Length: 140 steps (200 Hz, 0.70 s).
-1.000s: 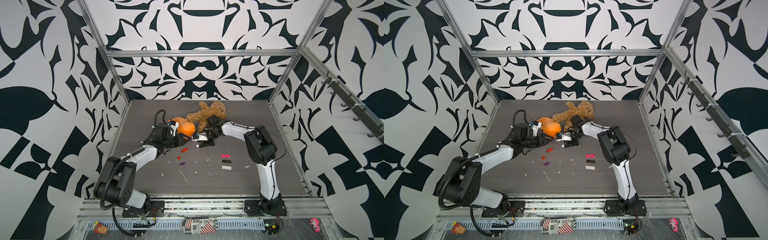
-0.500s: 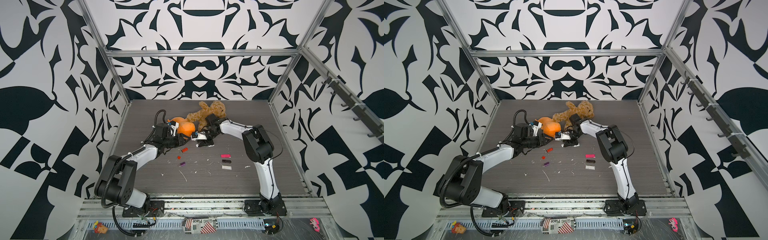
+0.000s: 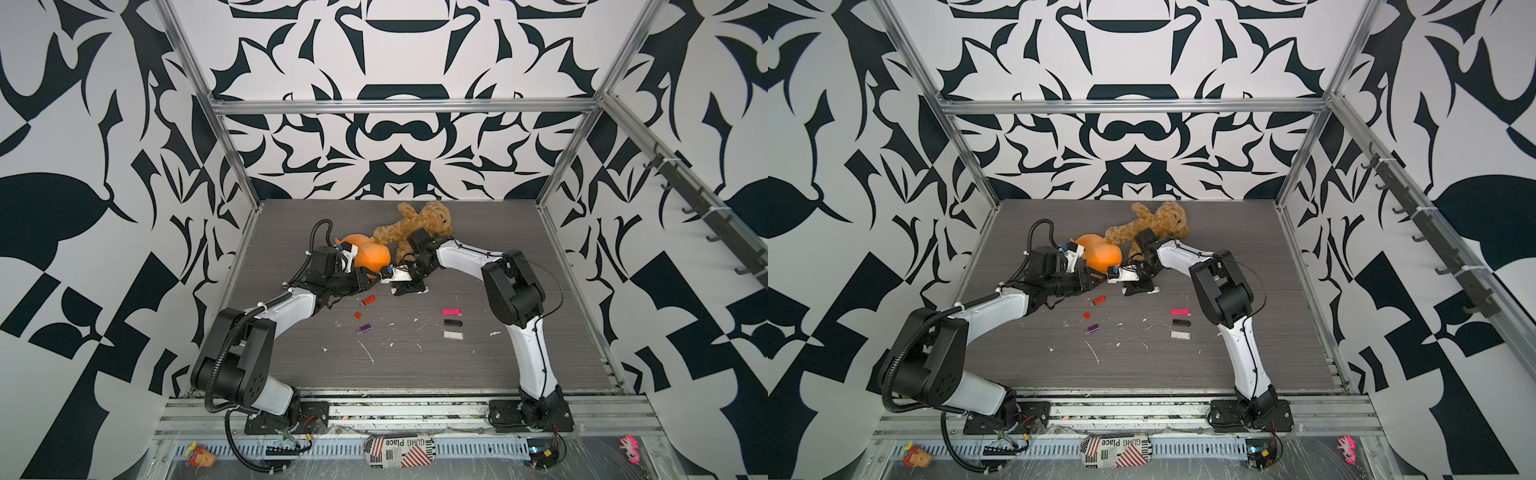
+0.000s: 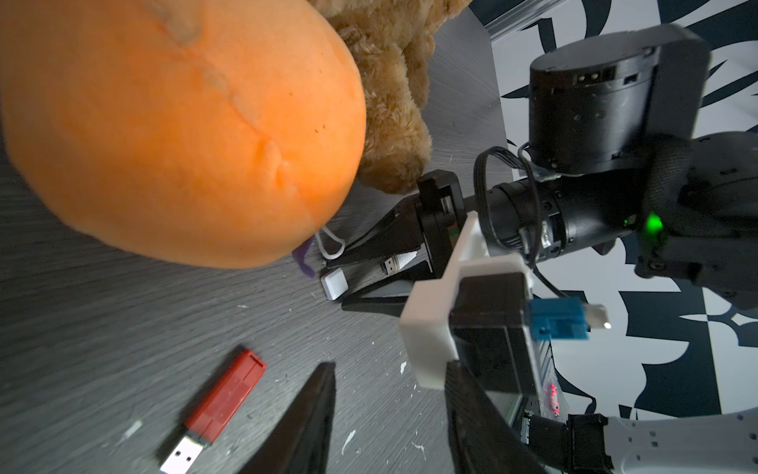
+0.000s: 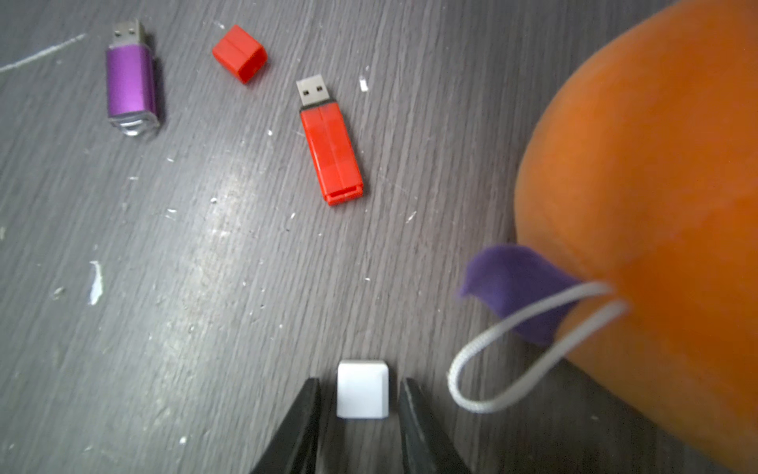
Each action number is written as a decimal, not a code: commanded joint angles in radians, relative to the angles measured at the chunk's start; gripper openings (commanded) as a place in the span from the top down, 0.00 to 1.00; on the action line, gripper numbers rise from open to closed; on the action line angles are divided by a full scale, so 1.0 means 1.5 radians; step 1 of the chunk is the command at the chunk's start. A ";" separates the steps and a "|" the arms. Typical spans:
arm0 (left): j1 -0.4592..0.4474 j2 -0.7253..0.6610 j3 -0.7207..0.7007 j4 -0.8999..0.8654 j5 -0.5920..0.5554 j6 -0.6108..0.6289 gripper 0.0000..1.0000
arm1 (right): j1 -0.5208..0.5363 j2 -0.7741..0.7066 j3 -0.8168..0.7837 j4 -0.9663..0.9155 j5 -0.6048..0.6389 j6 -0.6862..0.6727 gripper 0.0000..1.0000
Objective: Close the usb drive cover
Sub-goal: Pick up the cover from the center of the board.
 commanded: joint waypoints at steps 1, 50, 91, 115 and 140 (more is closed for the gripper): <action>0.003 0.012 0.017 -0.004 0.013 0.003 0.53 | 0.006 0.002 0.004 -0.036 0.017 -0.010 0.65; 0.003 0.017 0.021 -0.002 0.016 0.003 0.52 | 0.006 0.002 0.001 -0.030 0.028 -0.005 0.74; 0.003 0.022 0.020 0.000 0.019 0.001 0.52 | 0.006 -0.006 -0.007 -0.020 0.017 0.002 0.80; 0.003 0.026 0.016 0.007 0.024 -0.003 0.52 | 0.006 -0.030 -0.031 0.020 -0.004 0.022 0.82; 0.003 0.036 0.013 0.016 0.036 -0.008 0.52 | 0.000 -0.077 -0.082 0.089 -0.036 0.057 0.83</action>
